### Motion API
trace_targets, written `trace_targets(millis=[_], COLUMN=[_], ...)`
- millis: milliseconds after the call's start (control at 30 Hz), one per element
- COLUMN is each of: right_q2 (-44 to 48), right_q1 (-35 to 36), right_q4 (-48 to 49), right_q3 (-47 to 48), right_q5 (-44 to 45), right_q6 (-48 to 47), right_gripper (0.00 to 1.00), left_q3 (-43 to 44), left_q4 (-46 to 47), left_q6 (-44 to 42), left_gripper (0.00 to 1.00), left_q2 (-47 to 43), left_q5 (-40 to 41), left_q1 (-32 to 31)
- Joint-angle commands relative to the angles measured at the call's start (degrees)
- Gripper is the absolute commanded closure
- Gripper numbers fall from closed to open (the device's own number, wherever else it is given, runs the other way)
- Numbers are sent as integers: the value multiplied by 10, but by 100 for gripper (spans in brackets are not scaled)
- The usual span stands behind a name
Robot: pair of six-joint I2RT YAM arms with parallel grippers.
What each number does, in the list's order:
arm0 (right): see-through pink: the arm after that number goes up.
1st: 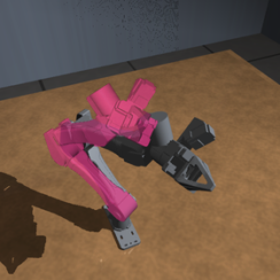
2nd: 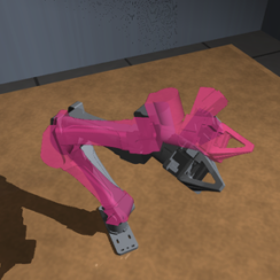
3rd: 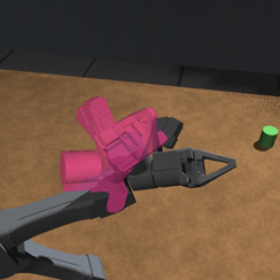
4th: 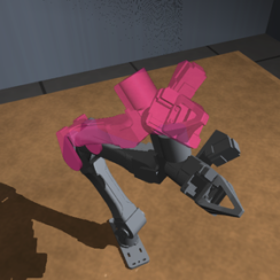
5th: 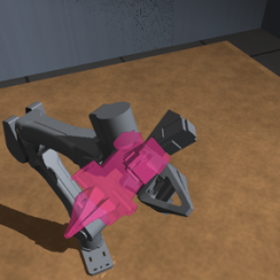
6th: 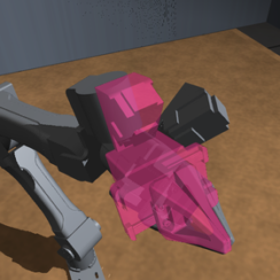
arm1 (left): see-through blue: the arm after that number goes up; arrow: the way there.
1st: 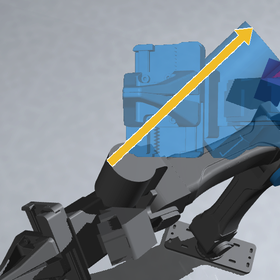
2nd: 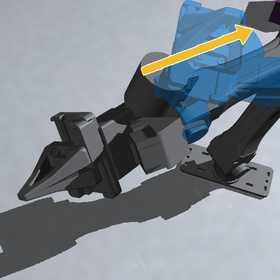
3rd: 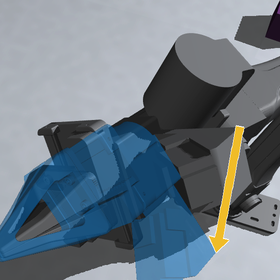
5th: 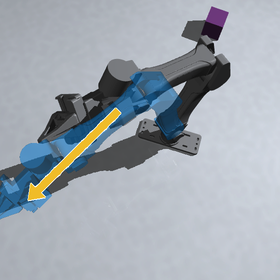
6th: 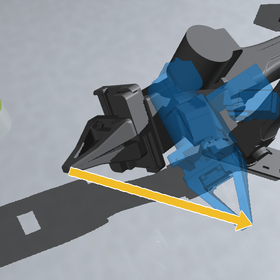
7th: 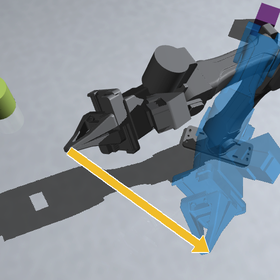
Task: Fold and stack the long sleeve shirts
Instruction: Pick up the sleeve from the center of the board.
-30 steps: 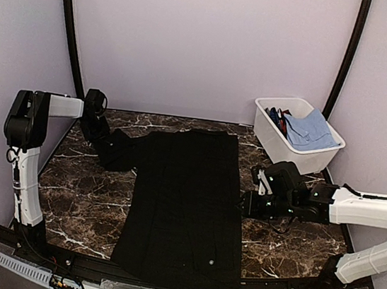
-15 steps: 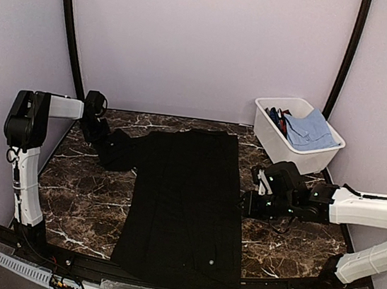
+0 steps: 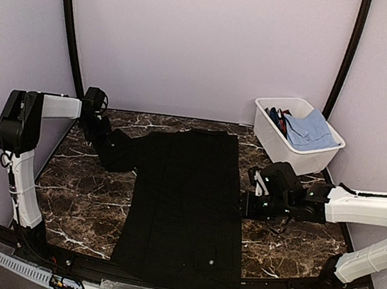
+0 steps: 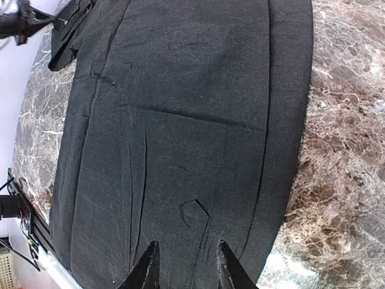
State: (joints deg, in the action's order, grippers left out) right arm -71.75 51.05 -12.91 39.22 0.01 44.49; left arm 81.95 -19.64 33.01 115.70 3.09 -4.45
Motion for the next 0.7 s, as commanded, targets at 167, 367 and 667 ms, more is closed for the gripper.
trace_targets(millis=[167,367,667], right_q2=[-50,-76,-203], right_q1=[12,16,35], right_q4=[30,75,223], right_q3=[62,98,206], right_q5=[5,26,71], right_q6=[-29,-57,-182], right_gripper=[71,70,59], left_q3=[-41,-78,-106], left_q4=[-6,5,46], left_q6=[-41,-20,56], left_gripper=[100,100,100], left_q2=[-142,-195,-233], left_q5=[-63,-143,-210], left_q1=[-70,-132,-209])
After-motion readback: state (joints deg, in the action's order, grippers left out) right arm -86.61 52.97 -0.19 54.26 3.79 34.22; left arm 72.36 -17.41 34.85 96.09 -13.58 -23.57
